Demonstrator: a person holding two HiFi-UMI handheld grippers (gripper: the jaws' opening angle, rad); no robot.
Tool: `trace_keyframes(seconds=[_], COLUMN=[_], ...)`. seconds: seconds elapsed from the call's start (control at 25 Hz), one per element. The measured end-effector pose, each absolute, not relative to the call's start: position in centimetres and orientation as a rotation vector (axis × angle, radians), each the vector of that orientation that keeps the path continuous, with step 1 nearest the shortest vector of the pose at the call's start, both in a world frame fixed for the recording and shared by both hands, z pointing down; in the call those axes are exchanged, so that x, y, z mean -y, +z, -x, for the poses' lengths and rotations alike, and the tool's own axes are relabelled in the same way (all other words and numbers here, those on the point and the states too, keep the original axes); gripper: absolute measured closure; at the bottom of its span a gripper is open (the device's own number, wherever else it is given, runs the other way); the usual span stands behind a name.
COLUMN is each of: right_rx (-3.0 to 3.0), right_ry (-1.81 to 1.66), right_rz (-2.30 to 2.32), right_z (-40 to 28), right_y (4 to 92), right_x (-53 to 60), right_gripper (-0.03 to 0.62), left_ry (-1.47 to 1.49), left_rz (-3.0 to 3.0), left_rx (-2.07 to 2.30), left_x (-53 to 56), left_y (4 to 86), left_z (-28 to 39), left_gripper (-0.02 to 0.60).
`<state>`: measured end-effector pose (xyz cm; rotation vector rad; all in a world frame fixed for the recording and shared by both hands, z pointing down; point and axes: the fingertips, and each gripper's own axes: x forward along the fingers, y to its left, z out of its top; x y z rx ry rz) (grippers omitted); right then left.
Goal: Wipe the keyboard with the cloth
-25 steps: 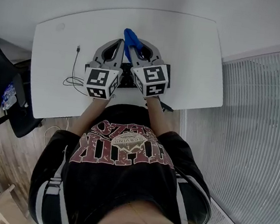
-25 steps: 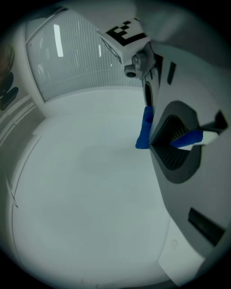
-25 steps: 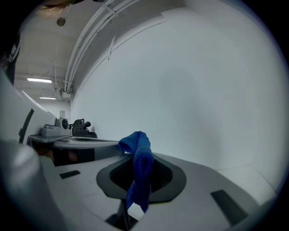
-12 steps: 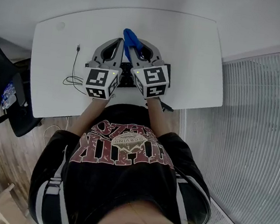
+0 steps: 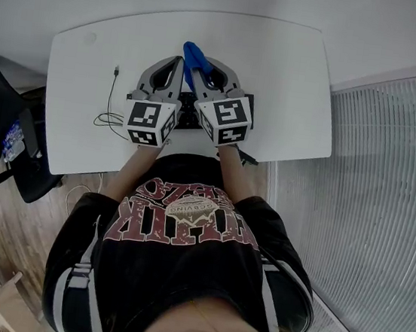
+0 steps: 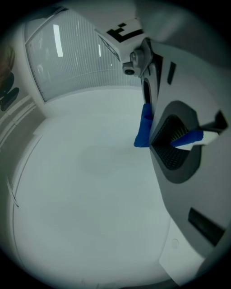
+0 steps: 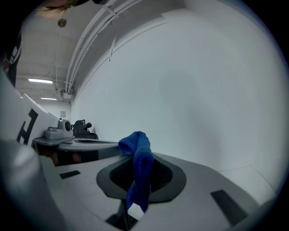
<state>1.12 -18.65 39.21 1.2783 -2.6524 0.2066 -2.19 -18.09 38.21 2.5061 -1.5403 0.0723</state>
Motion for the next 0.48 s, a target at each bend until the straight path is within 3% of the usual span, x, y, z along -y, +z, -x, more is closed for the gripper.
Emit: trace_keyframes(seconds=[0.48], right_rx=[2.651], right_ry=[0.207], right_rz=[-1.268], right_z=[-0.95], right_y=[39.44], right_x=[18.43], right_gripper=[0.530], left_ry=[0.086], left_rz=[-2.505], left_rx=[1.538], left_x=[17.92], left_y=[38.64], left_z=[2.35], left_gripper=[0.552])
